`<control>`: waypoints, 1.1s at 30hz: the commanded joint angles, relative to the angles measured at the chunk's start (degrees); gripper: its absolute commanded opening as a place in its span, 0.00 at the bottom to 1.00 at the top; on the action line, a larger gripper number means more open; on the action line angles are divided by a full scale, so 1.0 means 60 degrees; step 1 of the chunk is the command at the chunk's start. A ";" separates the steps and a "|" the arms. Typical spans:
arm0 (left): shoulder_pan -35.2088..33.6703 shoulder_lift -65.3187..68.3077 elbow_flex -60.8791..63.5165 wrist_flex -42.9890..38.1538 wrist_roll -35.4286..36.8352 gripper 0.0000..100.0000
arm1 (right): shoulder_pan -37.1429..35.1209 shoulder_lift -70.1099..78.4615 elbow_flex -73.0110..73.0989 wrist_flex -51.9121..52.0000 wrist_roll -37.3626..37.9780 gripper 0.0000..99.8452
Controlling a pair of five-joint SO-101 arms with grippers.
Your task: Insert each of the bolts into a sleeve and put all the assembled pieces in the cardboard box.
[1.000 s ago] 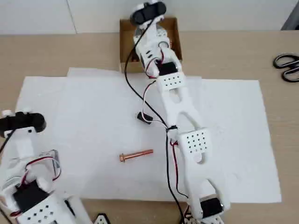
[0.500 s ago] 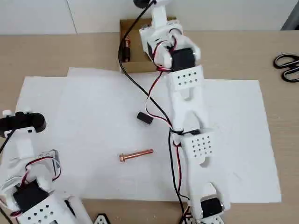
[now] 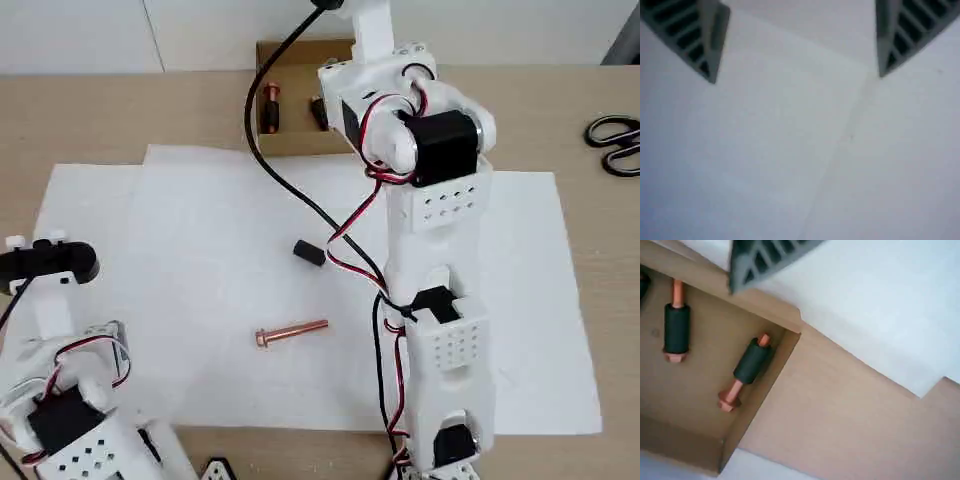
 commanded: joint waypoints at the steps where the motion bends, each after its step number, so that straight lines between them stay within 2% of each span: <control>1: -0.0059 -0.0088 -0.0022 -0.0103 -0.0059 0.20 | -0.0037 -0.0769 -0.0337 0.0154 -0.0044 0.16; 5: -0.0059 -0.0088 -0.0022 -0.0103 -0.0059 0.20 | -0.0037 -0.1341 -0.0249 0.0168 -0.0029 0.16; 9: -0.0059 -0.0088 -0.0022 -0.0103 -0.0059 0.20 | 0.0022 -0.2366 0.1553 0.0168 -0.0029 0.16; 13: -0.0059 -0.0088 -0.0022 -0.0103 -0.0059 0.20 | -0.0022 -0.4432 0.4586 0.0154 -0.0029 0.16; 18: -0.0059 -0.0088 -0.0022 -0.0103 -0.0059 0.20 | -0.0066 -0.7011 0.9509 0.0066 0.0088 0.16; 23: -0.0059 -0.0088 -0.0022 -0.0117 -0.0059 0.20 | -0.1150 -0.8037 1.3582 0.0007 0.1084 0.16; 27: -0.0059 -0.0088 -0.0022 -0.0117 -0.0059 0.20 | -0.1560 -0.7788 1.4740 -0.0476 0.1670 0.16; 33: -0.0059 -0.0088 -0.0007 -0.0117 -0.0059 0.20 | -0.1282 -0.6659 1.4945 -0.2029 0.0908 0.16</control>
